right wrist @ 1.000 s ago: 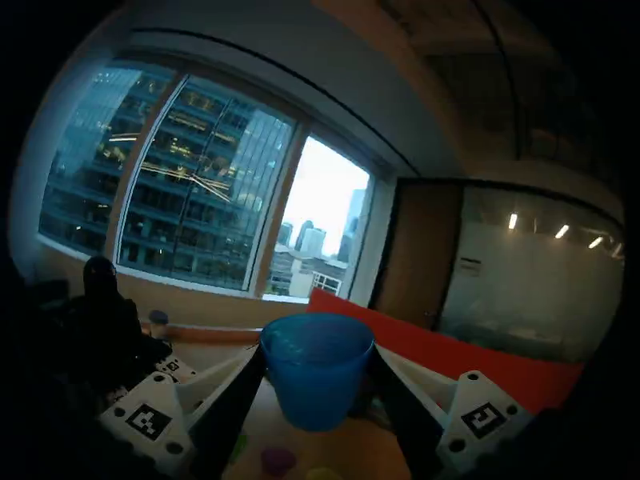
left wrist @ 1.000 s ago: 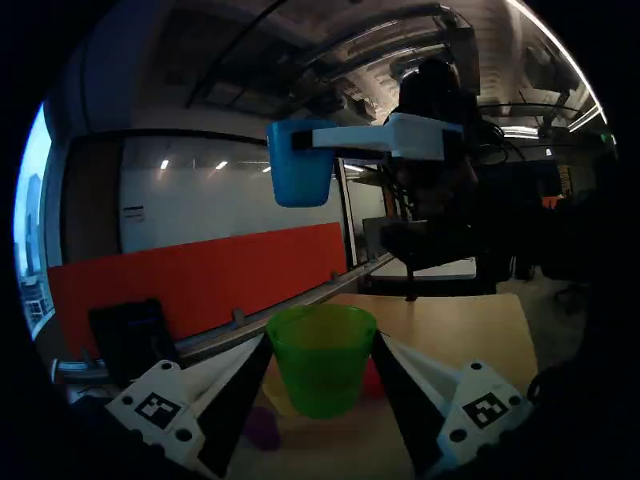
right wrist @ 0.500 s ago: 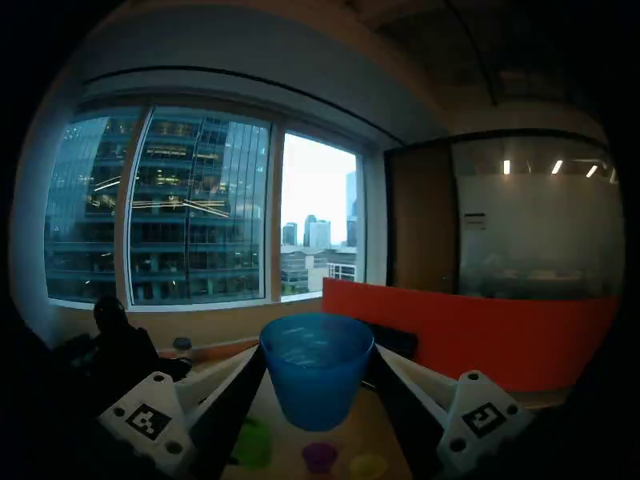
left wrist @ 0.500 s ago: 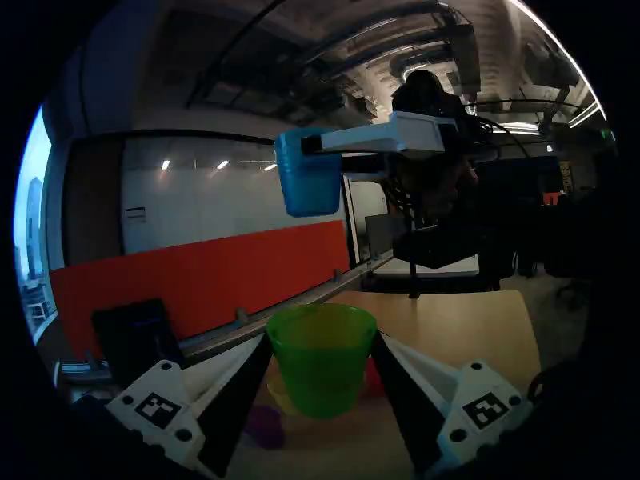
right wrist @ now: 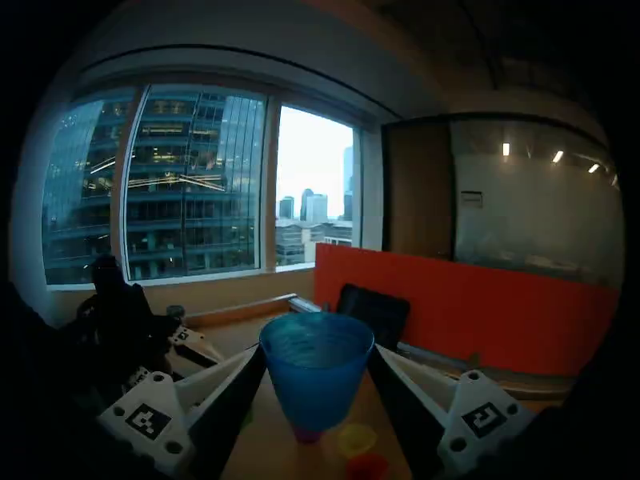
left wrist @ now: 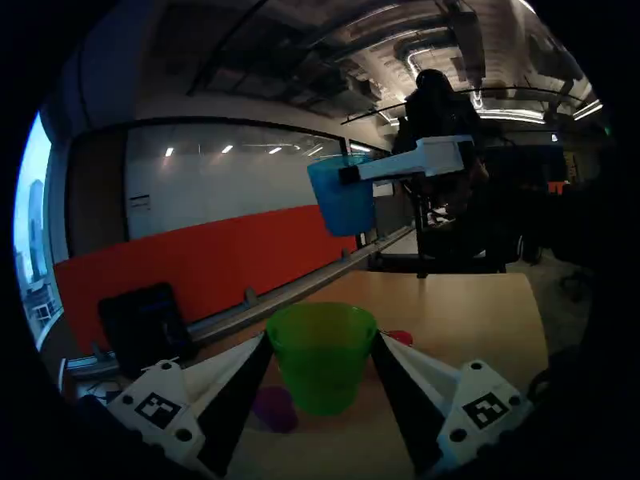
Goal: Pour water
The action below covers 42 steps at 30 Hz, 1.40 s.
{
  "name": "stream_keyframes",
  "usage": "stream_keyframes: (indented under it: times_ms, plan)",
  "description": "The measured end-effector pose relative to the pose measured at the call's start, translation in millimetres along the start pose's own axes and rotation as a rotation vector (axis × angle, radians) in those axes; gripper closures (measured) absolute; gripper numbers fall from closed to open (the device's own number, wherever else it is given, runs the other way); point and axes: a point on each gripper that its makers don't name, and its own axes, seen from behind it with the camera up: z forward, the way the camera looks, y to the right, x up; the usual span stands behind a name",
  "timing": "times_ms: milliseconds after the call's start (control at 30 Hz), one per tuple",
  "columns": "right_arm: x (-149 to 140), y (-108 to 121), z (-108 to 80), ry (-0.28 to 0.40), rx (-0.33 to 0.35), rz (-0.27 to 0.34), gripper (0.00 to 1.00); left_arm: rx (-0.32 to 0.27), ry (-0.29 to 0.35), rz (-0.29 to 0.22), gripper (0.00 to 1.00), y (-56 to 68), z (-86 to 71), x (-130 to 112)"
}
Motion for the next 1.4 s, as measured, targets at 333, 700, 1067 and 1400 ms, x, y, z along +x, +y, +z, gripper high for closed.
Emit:
stream_keyframes:
  times_ms: [333, 700, 1067, 1400]
  plan:
    - [-64.2, 3.7, -3.8, -0.106, 0.018, -0.005, 0.09, -0.008, -0.09, 0.013, 0.14, -3.2, 3.3, -31.3]
    - [-135.5, -1.3, 2.3, -0.219, 0.062, 0.007, 0.09, -0.03, -0.216, 0.006, 0.14, -2.8, 10.7, -83.2]
    - [-195.9, -12.5, 8.9, -0.324, 0.099, -0.019, 0.09, -0.067, -0.331, -0.004, 0.14, 1.8, 11.6, -131.0]
    - [-246.7, -26.8, 15.1, -0.419, 0.127, -0.037, 0.09, -0.091, -0.409, -0.018, 0.13, 5.0, 7.2, -164.6]
